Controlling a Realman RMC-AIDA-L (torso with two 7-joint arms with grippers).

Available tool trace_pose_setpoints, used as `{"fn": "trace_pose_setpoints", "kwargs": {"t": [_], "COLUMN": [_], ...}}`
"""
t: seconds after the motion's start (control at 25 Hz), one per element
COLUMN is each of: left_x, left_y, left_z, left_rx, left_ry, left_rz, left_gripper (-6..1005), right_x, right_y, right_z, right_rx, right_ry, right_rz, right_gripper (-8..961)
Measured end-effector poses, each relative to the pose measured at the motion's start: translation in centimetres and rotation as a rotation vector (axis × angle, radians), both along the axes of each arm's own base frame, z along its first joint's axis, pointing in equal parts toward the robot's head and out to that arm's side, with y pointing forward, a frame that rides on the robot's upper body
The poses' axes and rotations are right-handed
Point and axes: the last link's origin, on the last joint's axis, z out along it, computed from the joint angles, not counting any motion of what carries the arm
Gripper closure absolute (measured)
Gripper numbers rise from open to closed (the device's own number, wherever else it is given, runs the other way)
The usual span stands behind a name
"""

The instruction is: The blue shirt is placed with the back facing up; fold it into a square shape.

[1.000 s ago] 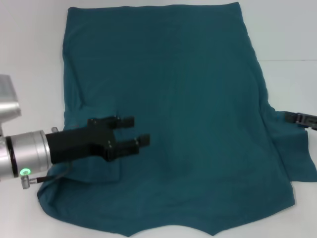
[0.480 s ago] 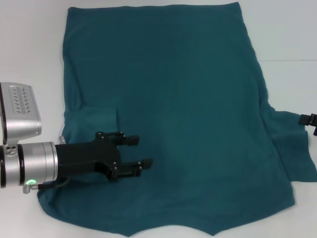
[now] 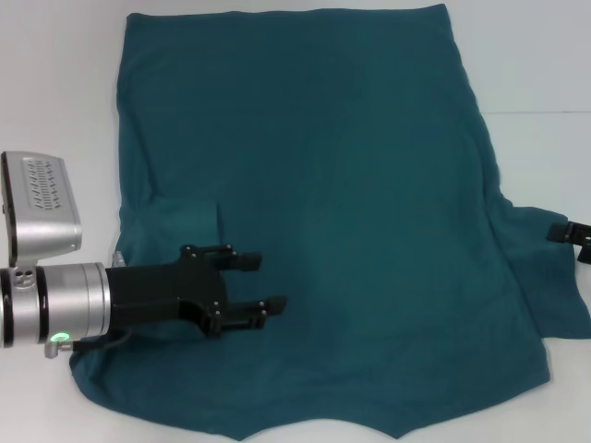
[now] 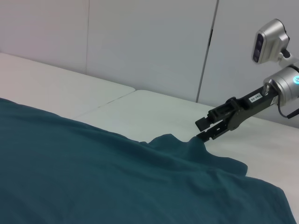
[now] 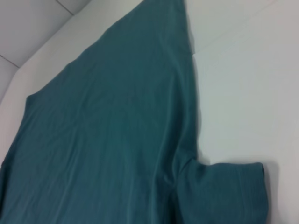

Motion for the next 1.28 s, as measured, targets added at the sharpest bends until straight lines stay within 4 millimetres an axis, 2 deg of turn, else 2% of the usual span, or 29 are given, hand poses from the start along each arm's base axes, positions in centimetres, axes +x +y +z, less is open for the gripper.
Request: {"fn": "trace_pose_setpoints", "kwargs": {"t": [0.28,0.6,0.72,0.92,1.28], "left_x": [0.0,-0.1,-0.2,-0.2,-0.2], "left_y": [0.0,0.0,0.1,0.1,0.0], "left_z": [-0.1,-0.1,-0.1,-0.1,-0.1], "left_rx": [-0.003,0.0,0.004,0.003,0.0], "left_ry": [0.003,0.011,0.013,0.012,0.011], "left_rz": [0.001,0.004,0.009,0.012,0.013], "left_gripper": [289,289,290,290,291], "right_x": [-0.4,-0.7,-0.6,-0.6,-0.6], "right_y": [0.2,0.2,0.2,0.2,0.2], "right_z": [-1.5,-2.0,-1.9,-1.9,-1.9], "right_rx": [-0.007,0.016,0.029,0.035,0.068], "right_ry": [-0.008,0.0,0.002,0.004,0.011], "right_rz": [0.003,0.016,0.021,0.02,0.024], "right_gripper": [138,141,357,574,771]}}
